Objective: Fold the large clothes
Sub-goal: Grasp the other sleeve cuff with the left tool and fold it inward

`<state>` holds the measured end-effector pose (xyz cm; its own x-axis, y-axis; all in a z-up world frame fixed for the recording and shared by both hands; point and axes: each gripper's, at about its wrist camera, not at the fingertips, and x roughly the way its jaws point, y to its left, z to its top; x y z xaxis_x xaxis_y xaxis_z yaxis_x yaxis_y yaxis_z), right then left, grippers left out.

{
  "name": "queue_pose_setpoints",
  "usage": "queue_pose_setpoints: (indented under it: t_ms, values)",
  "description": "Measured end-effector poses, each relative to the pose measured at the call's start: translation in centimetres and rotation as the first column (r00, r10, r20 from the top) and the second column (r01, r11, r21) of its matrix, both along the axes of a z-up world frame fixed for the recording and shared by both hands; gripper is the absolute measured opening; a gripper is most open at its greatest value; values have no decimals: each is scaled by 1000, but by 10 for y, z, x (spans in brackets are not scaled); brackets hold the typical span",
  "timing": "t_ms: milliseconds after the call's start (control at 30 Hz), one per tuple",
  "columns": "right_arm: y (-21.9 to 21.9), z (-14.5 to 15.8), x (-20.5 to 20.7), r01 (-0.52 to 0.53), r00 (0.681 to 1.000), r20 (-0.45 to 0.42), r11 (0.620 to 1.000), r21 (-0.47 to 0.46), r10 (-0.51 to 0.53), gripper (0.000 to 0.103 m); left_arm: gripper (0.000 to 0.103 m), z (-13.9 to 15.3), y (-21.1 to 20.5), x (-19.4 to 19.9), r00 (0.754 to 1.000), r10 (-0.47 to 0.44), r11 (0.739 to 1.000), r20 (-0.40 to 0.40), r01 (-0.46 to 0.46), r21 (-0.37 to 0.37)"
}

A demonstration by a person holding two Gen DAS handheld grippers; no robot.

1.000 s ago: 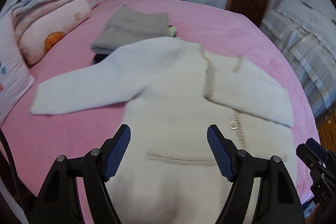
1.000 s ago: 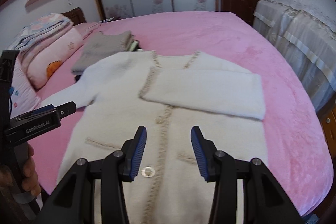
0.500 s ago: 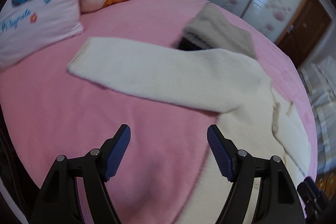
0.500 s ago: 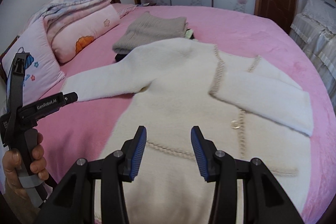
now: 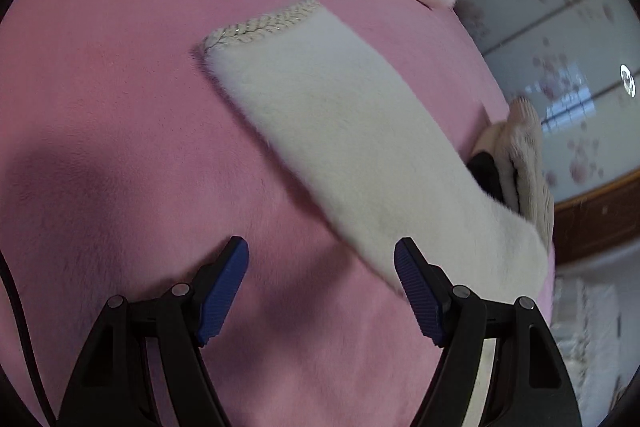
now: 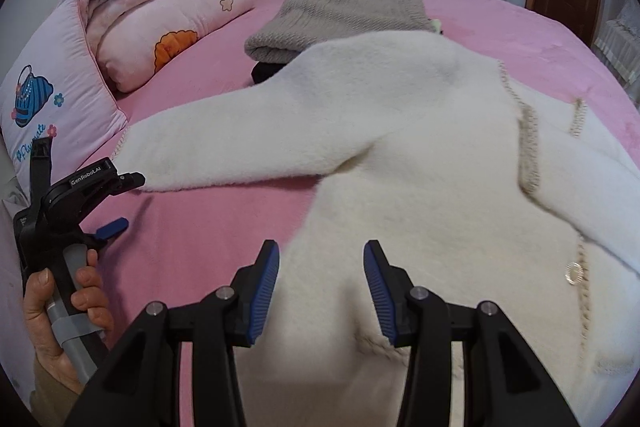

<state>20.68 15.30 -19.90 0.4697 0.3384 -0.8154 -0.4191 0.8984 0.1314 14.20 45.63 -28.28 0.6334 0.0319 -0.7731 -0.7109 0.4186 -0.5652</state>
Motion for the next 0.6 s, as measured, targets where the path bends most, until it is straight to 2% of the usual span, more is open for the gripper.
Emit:
queue_pose_setpoints:
  t_ms: [167,233,267,333,433,500,600]
  values:
    - [11,-12,9,-26,1000,0,1000,-2,26,44,73,-5,5,21,999,37,998,9,-37,48]
    - [7,-16,14,-15,1000,-12,1000,6,15,44,47,-5,5,33,999,43,995,-16,-41,86]
    - [4,-18,16,-5,1000,-19,1000,13,5,44,26,-3,10,41,999,37,995,-23,-35,89]
    - [-4,-22,21,16,999,-40,1000,26,-15,44,12,-5,15,49,999,50,997,-22,-48,66]
    - [-18,-25,25,47,997,-60,998,45,-44,44,7,4,13,51,997,74,994,-19,-72,82]
    - [-29,-24,27,67,996,-62,996,57,-64,44,6,21,2,51,997,73,986,7,-74,148]
    - [-47,-19,28,99,994,-57,992,73,-95,44,6,58,-25,53,998,24,972,65,-38,230]
